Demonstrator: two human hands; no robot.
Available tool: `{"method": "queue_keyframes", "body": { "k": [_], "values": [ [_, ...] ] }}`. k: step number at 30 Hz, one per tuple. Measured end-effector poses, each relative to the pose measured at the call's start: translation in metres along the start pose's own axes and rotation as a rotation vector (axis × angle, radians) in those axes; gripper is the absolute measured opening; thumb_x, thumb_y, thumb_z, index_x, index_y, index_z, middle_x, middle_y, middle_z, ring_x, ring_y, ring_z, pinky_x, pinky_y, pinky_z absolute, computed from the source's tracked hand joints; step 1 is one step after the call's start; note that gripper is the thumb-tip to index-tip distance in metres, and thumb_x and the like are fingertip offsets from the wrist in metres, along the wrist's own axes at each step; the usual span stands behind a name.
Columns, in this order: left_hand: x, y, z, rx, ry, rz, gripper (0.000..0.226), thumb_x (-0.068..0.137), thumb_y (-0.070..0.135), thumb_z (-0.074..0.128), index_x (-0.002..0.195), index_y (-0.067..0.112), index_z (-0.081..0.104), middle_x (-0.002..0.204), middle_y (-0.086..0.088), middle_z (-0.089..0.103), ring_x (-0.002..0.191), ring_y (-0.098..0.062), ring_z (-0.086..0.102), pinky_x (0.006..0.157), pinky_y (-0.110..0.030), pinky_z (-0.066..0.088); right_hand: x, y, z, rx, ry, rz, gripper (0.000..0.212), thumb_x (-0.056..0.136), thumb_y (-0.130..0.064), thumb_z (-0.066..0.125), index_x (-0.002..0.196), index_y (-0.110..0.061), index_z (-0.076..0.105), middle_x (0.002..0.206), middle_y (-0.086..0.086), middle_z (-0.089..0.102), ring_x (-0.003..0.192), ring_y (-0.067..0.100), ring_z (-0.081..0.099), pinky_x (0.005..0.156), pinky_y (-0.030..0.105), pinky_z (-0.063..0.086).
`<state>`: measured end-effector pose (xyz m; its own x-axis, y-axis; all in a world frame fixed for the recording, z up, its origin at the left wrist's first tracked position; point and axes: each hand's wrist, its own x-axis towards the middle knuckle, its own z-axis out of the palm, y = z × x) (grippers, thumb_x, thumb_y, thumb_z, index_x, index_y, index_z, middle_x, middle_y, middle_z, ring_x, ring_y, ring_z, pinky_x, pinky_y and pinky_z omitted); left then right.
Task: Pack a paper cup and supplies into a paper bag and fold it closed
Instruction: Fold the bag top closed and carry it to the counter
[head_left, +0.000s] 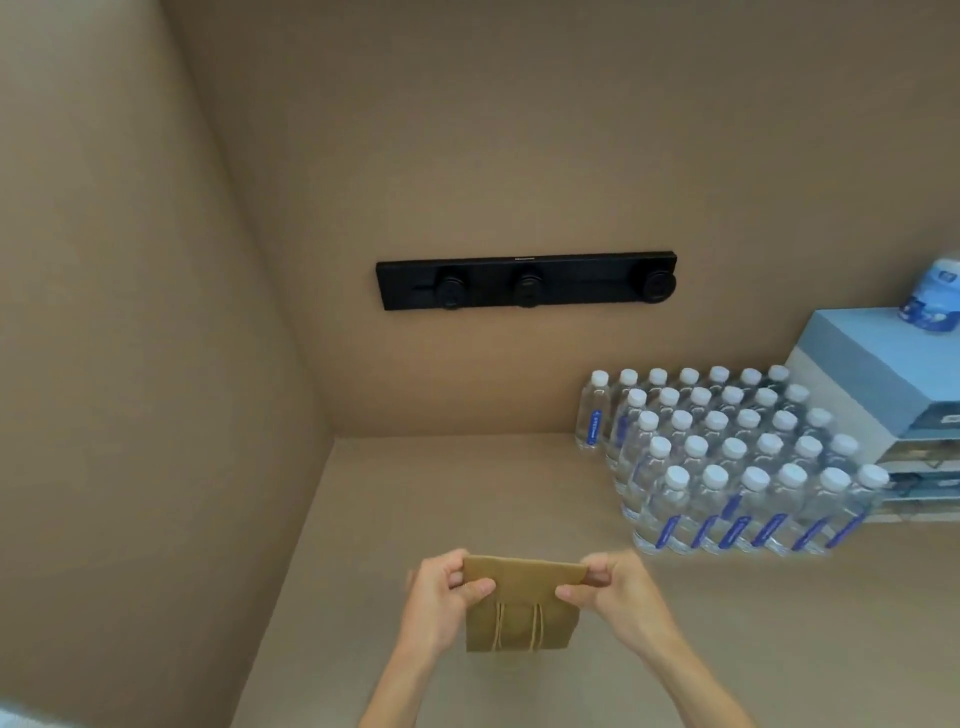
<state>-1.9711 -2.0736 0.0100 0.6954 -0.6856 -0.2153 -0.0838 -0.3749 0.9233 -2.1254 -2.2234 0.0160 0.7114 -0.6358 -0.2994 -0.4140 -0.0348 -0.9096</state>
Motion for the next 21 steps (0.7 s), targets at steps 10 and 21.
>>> {"method": "queue_keyframes", "body": {
  "k": [10,21],
  "values": [
    [0.039,-0.06,0.029,-0.043,0.123,-0.215,0.043,0.065,-0.014,0.079,0.053,0.026,0.073,0.052,0.019,0.071,0.054,0.01,0.064,0.058,-0.003,0.048,0.064,0.063,0.019,-0.103,-0.018,0.101,0.038,0.07,-0.004,0.083,0.044,-0.027,0.066,0.048,-0.011,0.062,0.047,-0.004,0.049,0.054,0.014,0.038],
    [0.074,-0.113,0.028,-0.014,0.043,-0.264,0.036,0.072,-0.017,0.071,0.062,0.017,0.068,0.06,0.01,0.074,0.064,-0.008,0.065,0.061,-0.016,0.051,0.095,0.087,0.04,-0.186,-0.035,0.129,0.022,0.069,-0.003,0.082,0.06,-0.01,0.063,0.061,-0.002,0.059,0.055,0.007,0.047,0.052,0.016,0.039]
  ]
}}
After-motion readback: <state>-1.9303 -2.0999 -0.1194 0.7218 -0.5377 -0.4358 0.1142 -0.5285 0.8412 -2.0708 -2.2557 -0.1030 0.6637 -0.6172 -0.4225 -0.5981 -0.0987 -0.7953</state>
